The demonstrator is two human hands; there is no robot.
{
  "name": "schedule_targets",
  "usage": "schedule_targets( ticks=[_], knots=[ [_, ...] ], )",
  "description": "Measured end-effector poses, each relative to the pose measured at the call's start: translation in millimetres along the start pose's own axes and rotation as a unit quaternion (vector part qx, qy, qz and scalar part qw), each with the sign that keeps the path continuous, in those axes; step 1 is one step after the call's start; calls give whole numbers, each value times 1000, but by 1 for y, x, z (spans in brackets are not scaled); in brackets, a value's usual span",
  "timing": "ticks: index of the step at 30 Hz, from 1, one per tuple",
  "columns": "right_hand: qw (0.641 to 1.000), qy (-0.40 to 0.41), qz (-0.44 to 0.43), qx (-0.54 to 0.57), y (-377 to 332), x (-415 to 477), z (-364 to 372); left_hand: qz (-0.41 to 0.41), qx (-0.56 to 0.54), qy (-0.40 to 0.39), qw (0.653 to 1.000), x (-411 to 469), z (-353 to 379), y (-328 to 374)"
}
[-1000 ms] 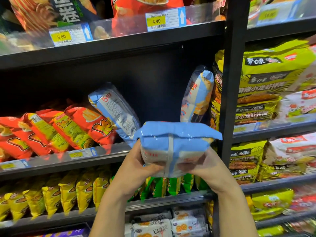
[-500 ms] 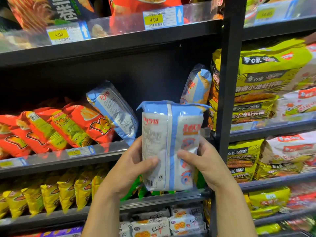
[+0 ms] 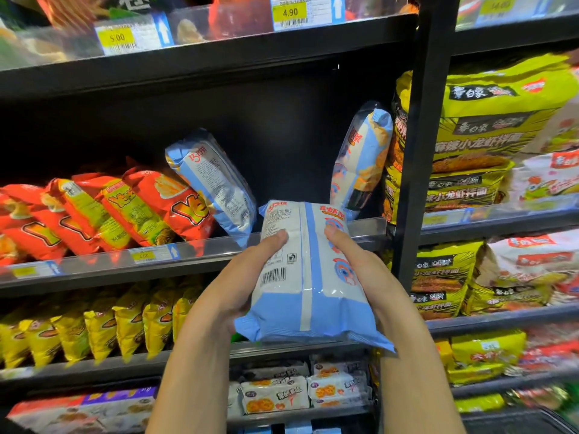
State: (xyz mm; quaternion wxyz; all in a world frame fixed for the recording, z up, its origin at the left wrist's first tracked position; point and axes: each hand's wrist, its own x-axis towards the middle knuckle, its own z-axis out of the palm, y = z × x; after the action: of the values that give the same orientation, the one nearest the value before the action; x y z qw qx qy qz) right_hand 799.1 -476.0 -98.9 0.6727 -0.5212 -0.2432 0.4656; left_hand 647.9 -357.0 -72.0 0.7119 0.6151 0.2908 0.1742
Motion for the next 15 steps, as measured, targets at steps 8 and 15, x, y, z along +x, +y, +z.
schedule_targets(
  ticks=[8, 15],
  knots=[
    [994, -16, -62, 92, 12, -2, 8, 114, -6, 61, 992, -12, -2, -16],
    [979, 78, -191, -6, 24, 8, 17, 244, 75, 202, 946, -17, -7, -11]
  ],
)
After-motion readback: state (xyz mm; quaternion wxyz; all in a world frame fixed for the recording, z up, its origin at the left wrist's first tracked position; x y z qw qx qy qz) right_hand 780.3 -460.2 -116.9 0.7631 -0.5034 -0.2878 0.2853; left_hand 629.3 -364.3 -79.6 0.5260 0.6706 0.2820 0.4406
